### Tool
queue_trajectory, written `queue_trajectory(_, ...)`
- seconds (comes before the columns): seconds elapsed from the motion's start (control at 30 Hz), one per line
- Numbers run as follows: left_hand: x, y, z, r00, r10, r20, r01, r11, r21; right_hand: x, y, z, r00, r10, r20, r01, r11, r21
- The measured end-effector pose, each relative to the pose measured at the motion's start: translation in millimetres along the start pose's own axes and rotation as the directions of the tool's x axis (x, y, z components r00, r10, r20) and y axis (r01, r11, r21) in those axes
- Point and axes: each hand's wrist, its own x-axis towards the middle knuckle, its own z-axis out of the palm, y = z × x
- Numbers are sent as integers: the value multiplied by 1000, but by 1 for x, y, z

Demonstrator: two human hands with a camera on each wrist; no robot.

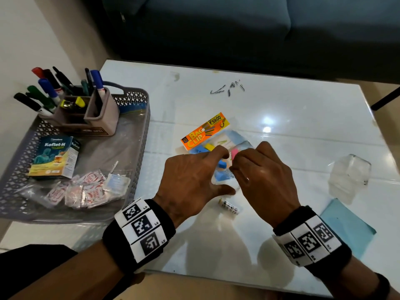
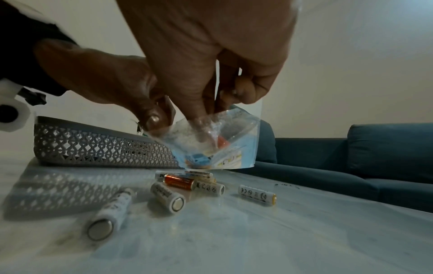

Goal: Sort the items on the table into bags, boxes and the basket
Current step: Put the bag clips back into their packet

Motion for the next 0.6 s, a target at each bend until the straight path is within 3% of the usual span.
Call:
queue_trajectory(0.13, 1, -4, -2, 997, -1, -76, -4, 997, -77, 3, -2, 1, 996, 65, 58, -70, 994, 86)
queue_trajectory(0.23, 7, -10, -2, 997, -50, -61, 33, 964, -263, 8, -7, -6, 993, 105, -59, -82, 947, 310)
queue_trajectory(0.33, 12, -15, -3, 986, -100, -135, 18, 864, -504, 14, -10, -17, 956, 239, -169, -129, 863, 489)
queue_trajectory(0.4, 13, -13, -8, 970, -140, -200, -8, 802, -597, 15, -15, -23, 952, 277, -130, -154, 802, 577)
queue_trajectory(0.5, 10, -7, -14, 967, -111, -228, -57, 781, -622, 14, -25, -24, 957, 291, -15, -205, 707, 677)
queue_trajectory(0.6, 6, 1, -17, 981, -21, -194, -108, 773, -626, 17, -26, -22, 897, 429, 110, -335, 495, 802)
